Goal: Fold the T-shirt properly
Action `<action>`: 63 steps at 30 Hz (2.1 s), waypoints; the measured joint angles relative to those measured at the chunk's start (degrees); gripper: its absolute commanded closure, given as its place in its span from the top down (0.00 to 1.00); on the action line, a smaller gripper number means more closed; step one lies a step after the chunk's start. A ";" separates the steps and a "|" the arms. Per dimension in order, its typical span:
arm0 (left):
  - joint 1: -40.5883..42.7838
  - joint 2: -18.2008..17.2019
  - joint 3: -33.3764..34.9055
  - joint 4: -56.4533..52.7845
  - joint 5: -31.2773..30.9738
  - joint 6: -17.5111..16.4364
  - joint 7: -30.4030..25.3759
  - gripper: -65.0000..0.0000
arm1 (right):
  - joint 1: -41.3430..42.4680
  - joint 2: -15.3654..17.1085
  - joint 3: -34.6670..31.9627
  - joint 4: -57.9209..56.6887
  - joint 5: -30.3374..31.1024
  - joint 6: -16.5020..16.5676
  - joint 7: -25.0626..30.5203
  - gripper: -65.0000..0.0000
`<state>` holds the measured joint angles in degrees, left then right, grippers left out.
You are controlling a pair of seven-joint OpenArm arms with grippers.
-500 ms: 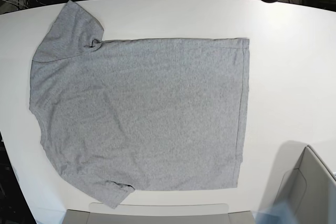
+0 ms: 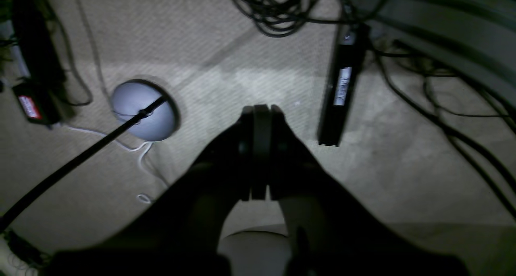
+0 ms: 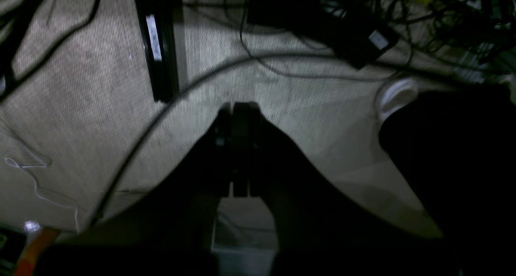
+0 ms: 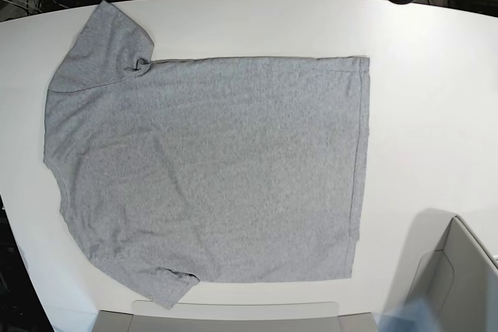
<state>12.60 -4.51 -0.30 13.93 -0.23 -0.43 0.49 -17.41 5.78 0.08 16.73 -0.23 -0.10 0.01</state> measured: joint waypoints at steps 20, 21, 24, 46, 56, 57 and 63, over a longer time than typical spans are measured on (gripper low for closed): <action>28.06 -3.30 0.50 38.93 -0.17 0.02 0.90 0.00 | -28.00 2.49 -0.33 40.68 6.10 0.09 0.04 0.00; 29.22 -3.30 0.52 40.85 -0.20 0.04 0.96 0.00 | -30.05 3.67 -0.37 43.67 9.18 0.20 0.04 0.00; 33.64 -3.32 0.55 50.97 -0.20 -0.20 5.20 0.00 | -35.80 6.95 -0.20 51.25 15.72 -0.44 -0.33 0.00; 52.17 -8.66 -0.61 101.72 -0.17 -0.35 16.20 0.00 | -55.15 5.79 24.41 99.80 32.65 0.28 -2.29 0.19; 49.16 -8.61 -0.57 101.98 -0.15 -0.48 15.96 0.01 | -43.71 6.86 45.51 100.35 55.58 14.64 -28.55 0.20; 48.65 -8.70 -0.59 101.98 -0.15 -0.07 15.89 0.01 | -41.77 5.57 48.61 100.30 56.11 19.12 -32.24 0.20; 47.36 -8.61 -0.46 102.03 -0.17 -0.42 16.11 0.11 | -24.61 2.69 67.17 99.21 49.96 36.26 -56.46 0.20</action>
<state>59.96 -13.13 -0.75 115.96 -0.40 -0.84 16.60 -42.02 8.47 67.24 115.94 49.74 36.16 -56.45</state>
